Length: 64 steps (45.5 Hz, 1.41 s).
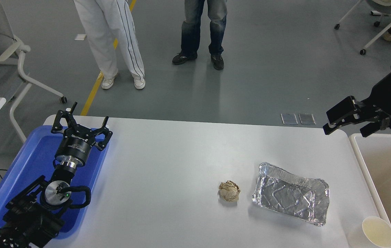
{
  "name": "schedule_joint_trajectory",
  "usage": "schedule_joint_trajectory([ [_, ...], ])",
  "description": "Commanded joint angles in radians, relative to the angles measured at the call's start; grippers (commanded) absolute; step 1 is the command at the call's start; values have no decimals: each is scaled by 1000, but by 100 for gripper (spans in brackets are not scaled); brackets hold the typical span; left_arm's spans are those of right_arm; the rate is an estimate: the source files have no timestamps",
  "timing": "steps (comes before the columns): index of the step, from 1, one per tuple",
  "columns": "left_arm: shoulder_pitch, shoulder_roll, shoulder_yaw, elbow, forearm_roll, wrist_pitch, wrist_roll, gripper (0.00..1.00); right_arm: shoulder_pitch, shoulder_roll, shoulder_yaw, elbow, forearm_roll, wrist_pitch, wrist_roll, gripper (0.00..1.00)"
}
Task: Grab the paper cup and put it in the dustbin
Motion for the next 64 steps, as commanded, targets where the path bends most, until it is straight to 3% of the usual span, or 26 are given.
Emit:
schedule_joint_trajectory([
  [1,1,0,0,0,0,0,0,100,89,44,-6,45,-45,5,-5,100],
  [15,-1,0,0,0,0,-2,0,100,89,53,-115,47,-27,5,1,100],
  [22,-1,0,0,0,0,-2,0,100,75,56,-127,48,79,5,0,100],
  [31,-1,0,0,0,0,-2,0,100,67,53,-137,44,91,5,-3,100],
  [43,-1,0,0,0,0,-2,0,100,18,35,-146,87,-1,2,-18,100],
  [64,1,0,0,0,0,-2,0,100,-198,-79,-130,85,-101,-198,-41,100],
])
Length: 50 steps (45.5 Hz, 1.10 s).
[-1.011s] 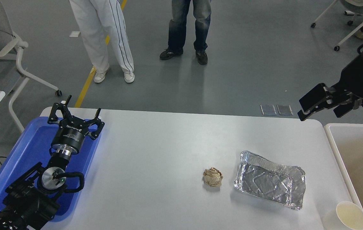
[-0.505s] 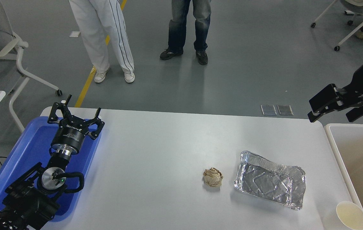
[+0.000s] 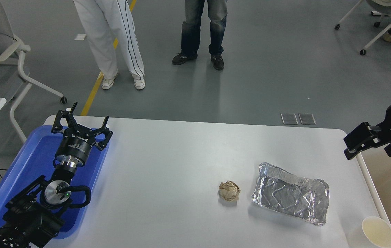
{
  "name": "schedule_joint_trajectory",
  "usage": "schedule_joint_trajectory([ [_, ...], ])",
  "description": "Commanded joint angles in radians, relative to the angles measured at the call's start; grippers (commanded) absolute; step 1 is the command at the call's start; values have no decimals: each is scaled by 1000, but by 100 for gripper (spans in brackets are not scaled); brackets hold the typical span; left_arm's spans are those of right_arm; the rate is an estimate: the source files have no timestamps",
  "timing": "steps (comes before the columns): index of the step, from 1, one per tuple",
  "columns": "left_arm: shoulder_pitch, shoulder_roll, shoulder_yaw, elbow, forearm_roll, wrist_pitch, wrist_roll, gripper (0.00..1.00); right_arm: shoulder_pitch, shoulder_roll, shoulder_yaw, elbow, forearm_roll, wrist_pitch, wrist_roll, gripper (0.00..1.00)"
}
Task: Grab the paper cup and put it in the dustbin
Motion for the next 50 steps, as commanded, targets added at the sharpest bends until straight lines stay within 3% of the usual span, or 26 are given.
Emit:
schedule_joint_trajectory([
  [1,2,0,1,0,0,0,0,100,-139,-72,16,-20,-51,-91,-18,100],
  [23,0,0,-1,0,0,-1,0,100,-506,-97,175,-215,-71,-163,-50,100],
  [50,0,0,-1,0,0,-1,0,100,-581,-168,177,-207,-185,-208,-47,100],
])
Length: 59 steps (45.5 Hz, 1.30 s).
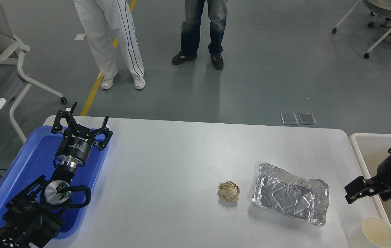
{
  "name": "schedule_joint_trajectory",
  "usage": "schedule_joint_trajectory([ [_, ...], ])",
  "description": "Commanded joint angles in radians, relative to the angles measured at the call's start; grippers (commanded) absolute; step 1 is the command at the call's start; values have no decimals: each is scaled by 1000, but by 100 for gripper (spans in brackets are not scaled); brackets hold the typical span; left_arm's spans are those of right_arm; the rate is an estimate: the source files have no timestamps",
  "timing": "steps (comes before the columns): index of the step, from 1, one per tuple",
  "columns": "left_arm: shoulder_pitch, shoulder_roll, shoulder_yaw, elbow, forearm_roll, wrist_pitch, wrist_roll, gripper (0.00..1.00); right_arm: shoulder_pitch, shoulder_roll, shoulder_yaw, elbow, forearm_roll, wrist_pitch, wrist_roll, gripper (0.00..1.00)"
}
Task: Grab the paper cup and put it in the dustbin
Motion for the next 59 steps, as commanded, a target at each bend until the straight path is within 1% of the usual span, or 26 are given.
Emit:
schedule_joint_trajectory([
  [1,0,0,0,0,0,0,0,100,-20,-54,4,1,-38,-4,-1,100],
  [8,0,0,0,0,0,0,0,100,-24,-112,4,-5,-67,-4,-1,100],
  [12,0,0,0,0,0,1,0,100,-61,-120,10,-19,-70,-20,-3,100],
  [17,0,0,0,0,0,0,0,100,-136,-132,58,-49,-58,-50,-3,100],
  [21,0,0,0,0,0,0,0,100,-178,-163,95,-52,-58,-73,-5,100],
  [31,0,0,0,0,0,0,0,100,-215,-209,104,-54,-53,-165,-5,100],
  [39,0,0,0,0,0,1,0,100,-244,-212,104,-63,-53,-201,-3,100],
  [59,0,0,0,0,0,1,0,100,-293,-215,130,-126,-29,-205,-5,100],
])
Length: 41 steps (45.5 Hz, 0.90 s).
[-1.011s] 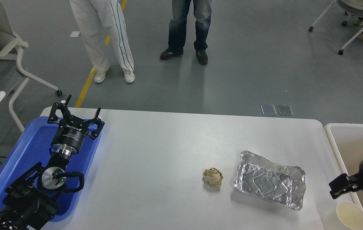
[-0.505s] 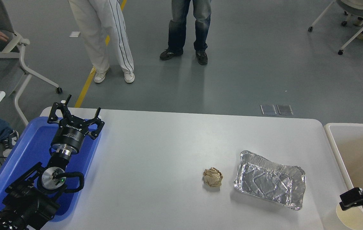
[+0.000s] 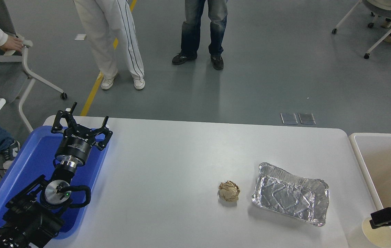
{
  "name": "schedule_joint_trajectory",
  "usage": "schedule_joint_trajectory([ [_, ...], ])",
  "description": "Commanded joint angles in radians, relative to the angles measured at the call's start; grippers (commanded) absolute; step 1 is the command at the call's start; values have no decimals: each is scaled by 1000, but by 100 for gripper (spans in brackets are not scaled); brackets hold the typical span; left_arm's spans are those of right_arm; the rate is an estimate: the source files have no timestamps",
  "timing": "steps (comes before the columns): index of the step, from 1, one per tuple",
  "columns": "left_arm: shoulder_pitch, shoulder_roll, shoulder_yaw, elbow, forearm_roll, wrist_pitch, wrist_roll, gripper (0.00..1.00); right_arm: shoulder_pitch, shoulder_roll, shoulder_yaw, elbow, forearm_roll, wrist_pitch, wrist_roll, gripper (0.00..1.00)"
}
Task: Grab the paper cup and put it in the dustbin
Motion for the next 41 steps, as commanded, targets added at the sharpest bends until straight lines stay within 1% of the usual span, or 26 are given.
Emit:
schedule_joint_trajectory([
  [1,0,0,0,0,0,1,0,100,-25,-5,6,-23,8,-7,0,100],
  [12,0,0,0,0,0,-1,0,100,-57,-5,41,-23,11,-7,-6,100],
  [28,0,0,0,0,0,-1,0,100,-87,-5,64,-30,84,-8,-8,100],
  [36,0,0,1,0,0,1,0,100,-100,-6,66,-33,167,-13,-6,95],
  [39,0,0,0,0,0,1,0,100,-103,-8,66,-33,187,-16,-6,89],
  [41,0,0,0,0,0,1,0,100,-110,-8,66,-31,195,-16,-6,89],
])
